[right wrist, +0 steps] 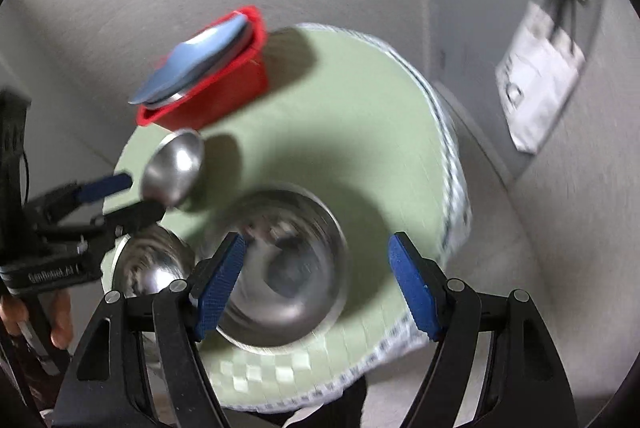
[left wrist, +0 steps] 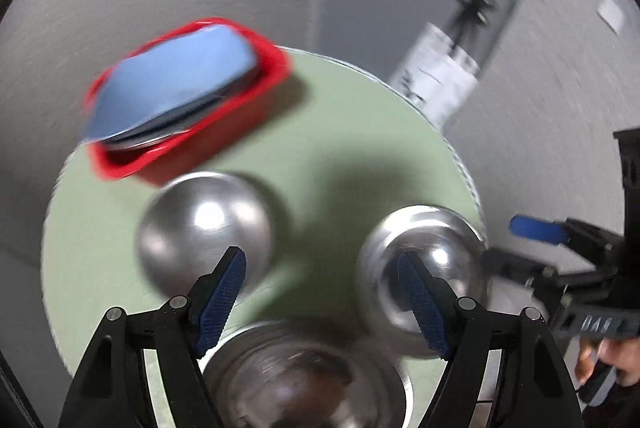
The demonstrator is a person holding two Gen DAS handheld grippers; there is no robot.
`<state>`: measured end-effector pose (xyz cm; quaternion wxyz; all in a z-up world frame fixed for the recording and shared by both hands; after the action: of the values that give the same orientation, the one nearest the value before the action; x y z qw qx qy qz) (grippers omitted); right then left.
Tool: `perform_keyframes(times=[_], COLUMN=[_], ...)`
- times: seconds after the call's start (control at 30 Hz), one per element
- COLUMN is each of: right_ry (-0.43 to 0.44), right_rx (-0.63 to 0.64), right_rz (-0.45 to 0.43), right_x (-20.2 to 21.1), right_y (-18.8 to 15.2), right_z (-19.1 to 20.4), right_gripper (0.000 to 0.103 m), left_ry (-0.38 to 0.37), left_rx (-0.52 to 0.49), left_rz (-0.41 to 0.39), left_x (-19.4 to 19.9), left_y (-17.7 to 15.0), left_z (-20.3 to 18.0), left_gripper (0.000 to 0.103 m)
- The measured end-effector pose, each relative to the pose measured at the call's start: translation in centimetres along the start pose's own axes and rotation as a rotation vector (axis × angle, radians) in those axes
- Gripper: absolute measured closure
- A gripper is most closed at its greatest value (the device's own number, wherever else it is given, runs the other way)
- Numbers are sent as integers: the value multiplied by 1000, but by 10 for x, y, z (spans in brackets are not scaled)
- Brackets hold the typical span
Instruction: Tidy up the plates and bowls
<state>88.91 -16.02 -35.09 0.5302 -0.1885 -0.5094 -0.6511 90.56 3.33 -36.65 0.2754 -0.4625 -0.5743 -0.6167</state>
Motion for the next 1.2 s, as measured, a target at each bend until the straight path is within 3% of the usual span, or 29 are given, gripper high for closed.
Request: perform_keyframes(times=[0.1,0.3,0.4,0.5,0.53,0.67,0.8,0.97,1.2], right_ry=[28,90,119,151,158,141,107,82,99], right_rx=[-72,-205,-234,-252,-258,-264,-275,-235,-111], right_rz=[26,61,63,56,54,41,9,-63,-137], right_x=[-6,-19,-24,-29,-30,-31,-22,15,60], right_y=[-19,-51,-57,-58,-59,-58,-59,-52,-44], right_z=[-14,-28,-27,-24,-24,-22,-25,-12,50], right_gripper=[34,47,54,69,73,75,84,86,85], left_ry=[5,17,13,4,0,-5,-20,-48,-30], left_rx=[-73,-136,-165,-178,-181,-189,-197,-182,-115], left_rz=[61,171,202,225,227,206,158,67,-45], left_x=[-21,-54,-65,-75,-76,-77,-66,-21,49], left_y=[2,2,3,6,6,8,10,10,-17], left_z=[-13,-16,-20,-22,-22,-20,-26,-18,28], left_gripper=[32,48,62,83,86,88,90,90,90])
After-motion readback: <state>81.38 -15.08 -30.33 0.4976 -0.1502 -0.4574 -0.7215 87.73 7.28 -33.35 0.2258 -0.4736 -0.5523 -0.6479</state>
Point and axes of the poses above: each gripper's, at about its wrist camera, not at the fingertips, and x roughly against the way its jaws point, z to its left, y to its top, the point moved 3 cm from there along -x, roughly the way its jaws point, and after that the axes turned 1 degree about z, right-handed, at the moved point
